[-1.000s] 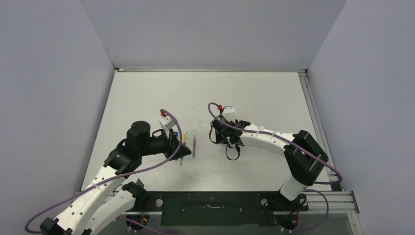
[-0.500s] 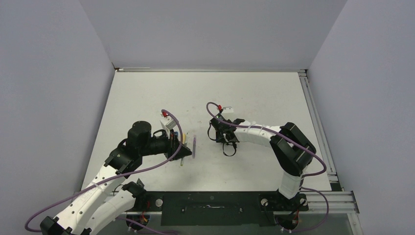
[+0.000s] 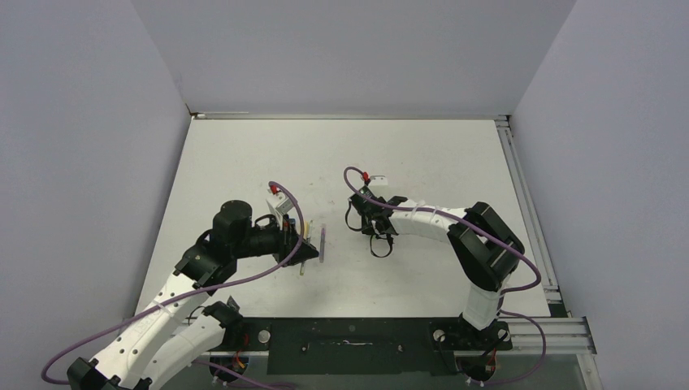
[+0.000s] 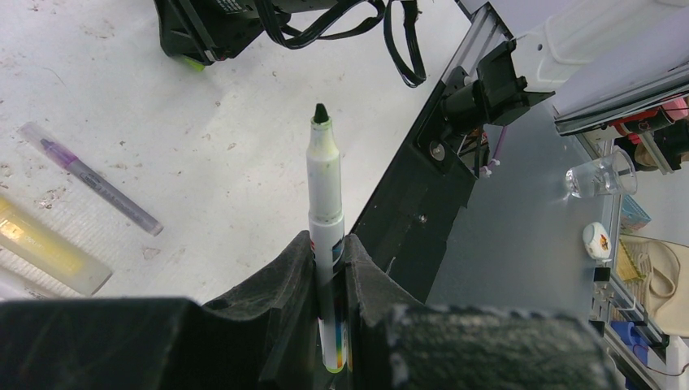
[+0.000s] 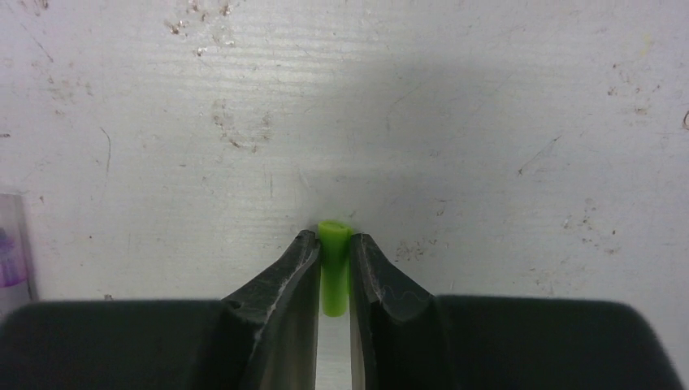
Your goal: Insert the pens into the pen caps
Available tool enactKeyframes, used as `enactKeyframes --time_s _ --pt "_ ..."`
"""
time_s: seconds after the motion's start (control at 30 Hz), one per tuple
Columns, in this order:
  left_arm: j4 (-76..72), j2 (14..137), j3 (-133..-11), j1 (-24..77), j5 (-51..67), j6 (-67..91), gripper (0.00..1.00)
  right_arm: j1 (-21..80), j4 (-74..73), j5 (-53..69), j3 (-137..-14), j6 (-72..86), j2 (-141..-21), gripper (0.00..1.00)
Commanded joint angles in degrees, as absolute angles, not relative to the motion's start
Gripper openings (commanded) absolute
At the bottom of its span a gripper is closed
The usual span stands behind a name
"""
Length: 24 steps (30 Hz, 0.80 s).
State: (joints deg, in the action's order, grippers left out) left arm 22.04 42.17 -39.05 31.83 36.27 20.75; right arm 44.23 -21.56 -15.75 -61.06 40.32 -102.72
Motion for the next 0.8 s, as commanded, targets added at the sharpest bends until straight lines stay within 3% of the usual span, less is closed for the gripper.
enactKeyframes --time_s 0.0,0.4,0.77 --pt "20.90 42.46 -40.03 32.08 36.24 20.73 0.00 43.60 -20.63 -16.14 -60.23 40.39 -102.65 0.06" --pt "17.91 42.42 -39.42 32.30 36.16 23.60 0.00 44.10 -21.64 -14.56 -59.32 38.78 -91.19 0.05" --pt "4.86 42.99 -37.25 32.59 39.30 30.52 0.00 48.99 -19.44 -12.45 -59.99 37.30 -76.36 0.05"
